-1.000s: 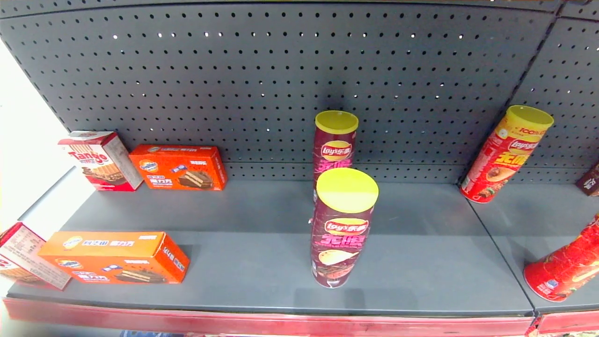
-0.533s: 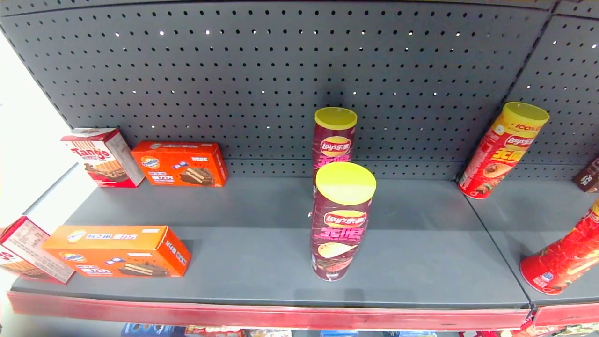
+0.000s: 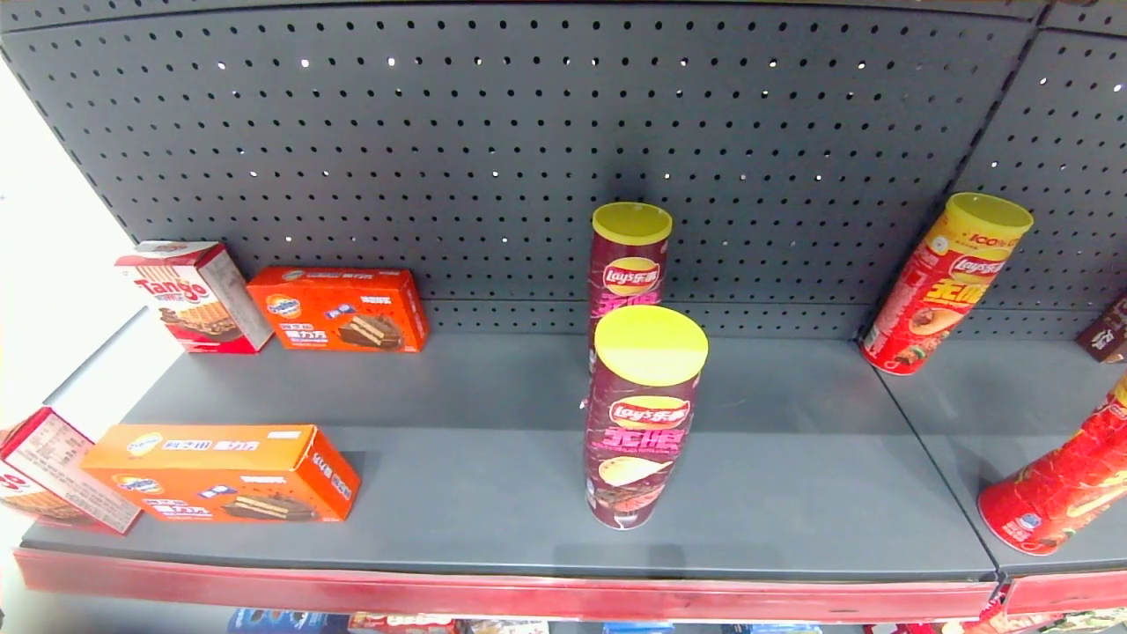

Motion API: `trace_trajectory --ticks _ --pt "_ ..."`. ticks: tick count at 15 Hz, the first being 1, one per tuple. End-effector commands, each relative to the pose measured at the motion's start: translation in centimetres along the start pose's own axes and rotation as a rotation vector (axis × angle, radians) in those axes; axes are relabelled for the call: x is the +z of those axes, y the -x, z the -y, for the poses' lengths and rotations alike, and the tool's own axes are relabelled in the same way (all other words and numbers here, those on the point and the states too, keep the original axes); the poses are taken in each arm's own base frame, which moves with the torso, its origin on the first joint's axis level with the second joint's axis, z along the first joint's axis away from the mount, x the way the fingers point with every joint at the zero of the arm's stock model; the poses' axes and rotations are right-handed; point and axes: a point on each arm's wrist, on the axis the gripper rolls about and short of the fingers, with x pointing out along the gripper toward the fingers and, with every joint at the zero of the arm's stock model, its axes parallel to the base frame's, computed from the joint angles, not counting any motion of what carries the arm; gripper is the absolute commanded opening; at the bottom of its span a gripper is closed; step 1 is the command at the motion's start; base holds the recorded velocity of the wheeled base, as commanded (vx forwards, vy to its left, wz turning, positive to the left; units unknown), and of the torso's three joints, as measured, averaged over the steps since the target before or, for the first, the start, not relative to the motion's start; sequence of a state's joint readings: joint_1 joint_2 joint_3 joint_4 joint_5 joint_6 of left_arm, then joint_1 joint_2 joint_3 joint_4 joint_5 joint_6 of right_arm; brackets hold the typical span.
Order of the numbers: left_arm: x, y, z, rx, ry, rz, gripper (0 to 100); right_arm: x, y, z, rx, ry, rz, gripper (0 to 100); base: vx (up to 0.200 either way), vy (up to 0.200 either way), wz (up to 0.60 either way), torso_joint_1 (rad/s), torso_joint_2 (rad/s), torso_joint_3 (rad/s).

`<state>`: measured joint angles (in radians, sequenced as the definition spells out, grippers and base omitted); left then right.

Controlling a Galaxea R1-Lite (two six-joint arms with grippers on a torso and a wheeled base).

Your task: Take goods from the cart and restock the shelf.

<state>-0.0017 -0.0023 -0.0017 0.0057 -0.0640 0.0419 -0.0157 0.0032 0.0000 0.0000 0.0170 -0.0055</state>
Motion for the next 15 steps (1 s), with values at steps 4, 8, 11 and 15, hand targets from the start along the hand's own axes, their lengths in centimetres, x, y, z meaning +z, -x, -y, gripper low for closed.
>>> trace_trajectory --ticks 4,8,11,15 --pt "0.00 -0.02 0.00 0.000 0.001 -0.003 100 0.00 -0.01 0.00 0.000 0.001 -0.001 100 0.000 0.000 -0.15 0.001 0.00 0.001" --pt "0.00 -0.02 0.00 0.000 0.001 -0.003 100 0.00 -0.01 0.00 0.002 0.001 -0.001 100 0.000 0.000 0.00 0.000 0.00 0.000" --pt "0.00 -0.02 0.00 0.000 -0.002 -0.003 100 0.00 -0.01 0.00 0.000 0.001 -0.001 100 0.000 0.000 0.00 0.000 0.00 0.000" --pt "0.00 -0.02 0.00 0.000 0.001 -0.003 100 0.00 -0.01 0.00 0.000 0.001 -0.001 100 0.000 0.000 0.00 0.000 0.00 0.000"
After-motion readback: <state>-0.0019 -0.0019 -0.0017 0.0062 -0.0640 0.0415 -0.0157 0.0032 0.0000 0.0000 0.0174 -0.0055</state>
